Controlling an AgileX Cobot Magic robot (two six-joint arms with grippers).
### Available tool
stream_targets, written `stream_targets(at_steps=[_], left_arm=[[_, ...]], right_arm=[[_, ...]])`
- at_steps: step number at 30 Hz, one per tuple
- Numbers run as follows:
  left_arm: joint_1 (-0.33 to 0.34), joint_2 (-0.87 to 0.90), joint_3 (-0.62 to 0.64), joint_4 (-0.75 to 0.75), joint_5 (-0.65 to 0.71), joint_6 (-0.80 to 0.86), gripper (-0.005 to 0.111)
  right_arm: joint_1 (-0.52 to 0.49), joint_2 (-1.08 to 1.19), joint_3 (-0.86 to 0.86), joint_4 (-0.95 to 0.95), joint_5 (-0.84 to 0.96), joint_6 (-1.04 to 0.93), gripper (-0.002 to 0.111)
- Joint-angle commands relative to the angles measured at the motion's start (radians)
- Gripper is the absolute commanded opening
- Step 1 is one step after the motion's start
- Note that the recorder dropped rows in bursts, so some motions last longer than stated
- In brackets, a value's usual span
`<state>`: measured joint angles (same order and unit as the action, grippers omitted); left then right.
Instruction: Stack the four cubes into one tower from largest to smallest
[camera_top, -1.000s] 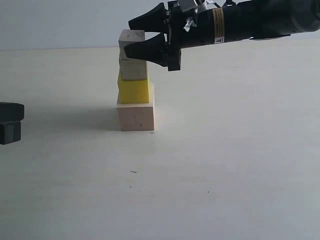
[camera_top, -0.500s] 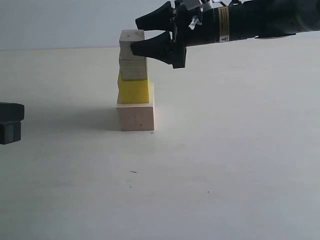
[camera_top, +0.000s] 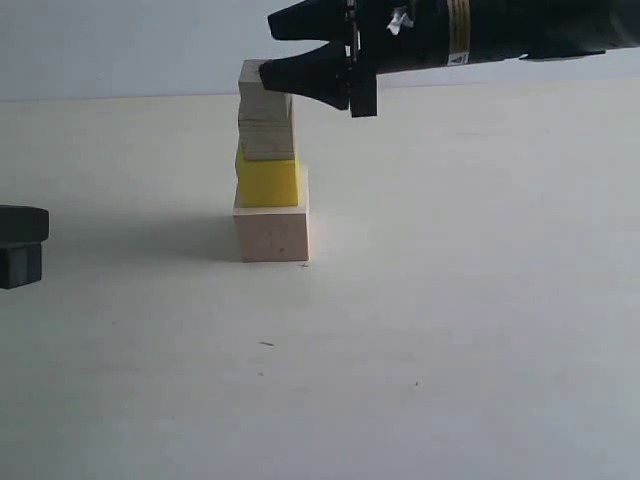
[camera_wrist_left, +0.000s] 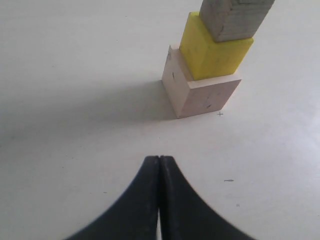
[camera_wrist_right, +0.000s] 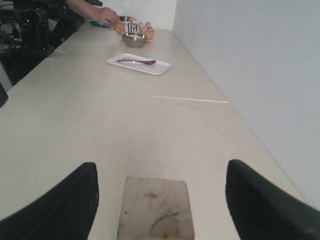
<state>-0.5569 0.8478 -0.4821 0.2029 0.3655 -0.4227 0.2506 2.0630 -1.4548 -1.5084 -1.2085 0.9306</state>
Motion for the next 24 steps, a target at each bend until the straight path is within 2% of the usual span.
stream_targets(at_steps=[1,6,9,12,16,17,19,24], left_arm=[[-0.001,0.003,0.004,-0.003,0.002,-0.005,0.000],[-0.001,0.003,0.004,-0.003,-0.002,-0.005,0.000],[-0.001,0.003,0.004,-0.003,-0.009,-0.005,0.000],[-0.001,0.003,0.004,-0.003,-0.019,-0.005,0.000],[-0.001,0.003,0.004,0.002,-0.045,-0.005,0.000],[-0.001,0.003,0.004,0.007,-0.054,-0.003,0.000],[-0.001,0.003,0.004,0.029,-0.083,-0.003,0.000],[-0.001,0.003,0.004,0.110,-0.190,0.000,0.000]], right_arm=[[-0.023,-0.075,-0.010,0.027,-0.013,0.022,0.068],[-0.055,-0.170,-0.010,0.027,-0.013,0.118,0.067],[-0.076,-0.230,-0.010,0.027,-0.013,0.197,0.059],[-0.099,-0.299,-0.010,0.006,-0.004,0.330,0.041],[-0.102,-0.382,-0.010,-0.128,0.181,0.515,0.005],[-0.102,-0.396,-0.010,-0.169,0.217,0.550,0.000],[-0.102,-0.425,-0.010,-0.236,0.297,0.680,0.000],[-0.118,-0.485,-0.005,-0.236,0.351,0.899,0.000]])
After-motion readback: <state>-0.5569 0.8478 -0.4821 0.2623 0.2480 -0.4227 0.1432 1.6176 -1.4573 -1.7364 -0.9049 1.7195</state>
